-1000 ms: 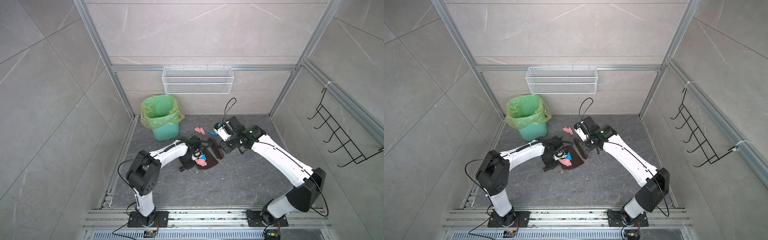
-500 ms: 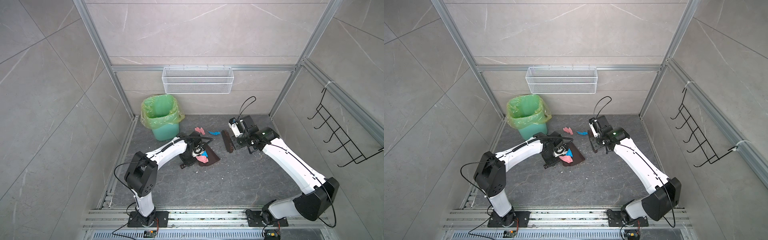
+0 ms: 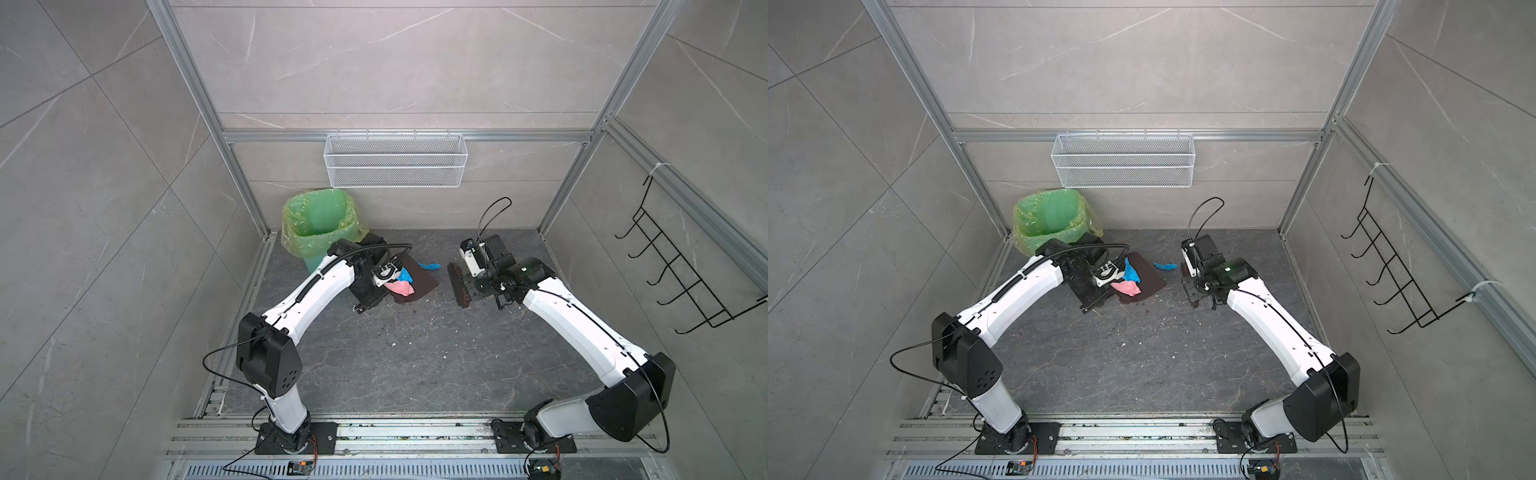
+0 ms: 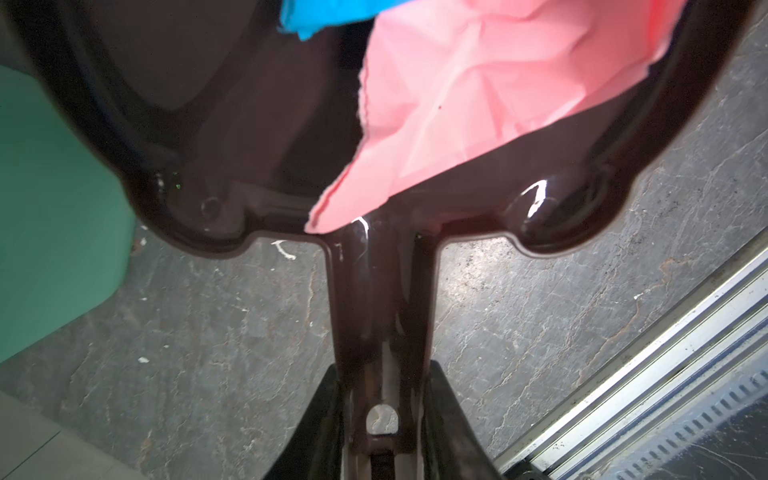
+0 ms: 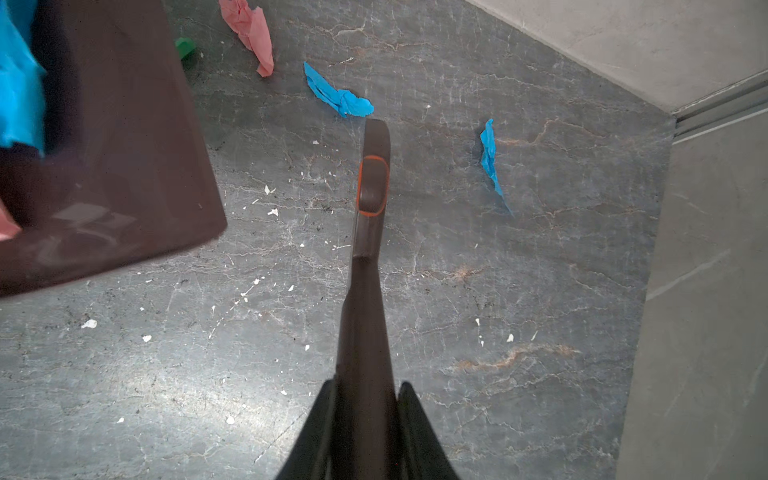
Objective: Sweep away the paper scraps from the table
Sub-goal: 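Lift the dustpan with the left gripper while the right gripper raises the brush, then tilt the dustpan with the left gripper over the green bin to dump scraps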
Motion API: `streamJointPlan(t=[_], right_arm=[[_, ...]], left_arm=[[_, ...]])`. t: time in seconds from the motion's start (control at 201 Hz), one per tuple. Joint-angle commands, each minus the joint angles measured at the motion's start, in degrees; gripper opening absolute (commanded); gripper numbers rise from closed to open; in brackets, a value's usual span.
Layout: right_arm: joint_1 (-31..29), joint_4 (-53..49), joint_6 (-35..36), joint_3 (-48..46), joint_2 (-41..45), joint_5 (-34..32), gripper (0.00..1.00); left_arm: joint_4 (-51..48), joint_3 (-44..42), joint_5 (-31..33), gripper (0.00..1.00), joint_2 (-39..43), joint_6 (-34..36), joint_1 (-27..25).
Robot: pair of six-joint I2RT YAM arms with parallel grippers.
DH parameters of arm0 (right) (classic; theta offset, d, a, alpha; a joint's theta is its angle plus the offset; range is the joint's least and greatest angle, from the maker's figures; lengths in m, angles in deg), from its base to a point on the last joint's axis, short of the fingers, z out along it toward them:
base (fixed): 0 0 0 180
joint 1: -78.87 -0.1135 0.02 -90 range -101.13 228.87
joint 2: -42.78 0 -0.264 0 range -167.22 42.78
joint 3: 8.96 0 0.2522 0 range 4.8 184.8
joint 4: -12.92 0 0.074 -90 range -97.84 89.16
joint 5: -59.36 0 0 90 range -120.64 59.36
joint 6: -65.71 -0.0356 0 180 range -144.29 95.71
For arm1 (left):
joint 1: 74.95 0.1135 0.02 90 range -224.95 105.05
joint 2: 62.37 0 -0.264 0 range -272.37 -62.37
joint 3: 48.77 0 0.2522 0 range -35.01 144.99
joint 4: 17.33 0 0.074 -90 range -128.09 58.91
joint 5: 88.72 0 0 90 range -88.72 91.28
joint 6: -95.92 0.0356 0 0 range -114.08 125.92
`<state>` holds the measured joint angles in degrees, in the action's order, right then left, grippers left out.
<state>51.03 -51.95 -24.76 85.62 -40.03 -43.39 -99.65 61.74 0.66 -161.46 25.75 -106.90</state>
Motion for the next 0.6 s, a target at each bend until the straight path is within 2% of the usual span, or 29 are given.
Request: streamJointPlan(t=[0.0,0.413,0.528,0.593], right_arm=[[0.15,2.41,-1.06,-0.51,0.94,-1.31,0.0],[0.15,4.22,-0.97,-1.8,-0.69,0.51,0.0],[0.15,4.53,-1.02,-1.78,-1.04,1.53,0.0],[0.16,4.61,-0.88,-1.77,-1.1,1.9,0.0]], left_arm=[[-4.79,4.87,-0.58,0.0,2.22,2.26,1.95],[-16.08,29.85,-0.16,0.0,-3.29,4.05,13.16],[-18.45,38.14,4.1,0.0,-6.22,4.31,15.08],[-18.47,39.39,7.4,0.0,-7.07,4.68,16.02]])
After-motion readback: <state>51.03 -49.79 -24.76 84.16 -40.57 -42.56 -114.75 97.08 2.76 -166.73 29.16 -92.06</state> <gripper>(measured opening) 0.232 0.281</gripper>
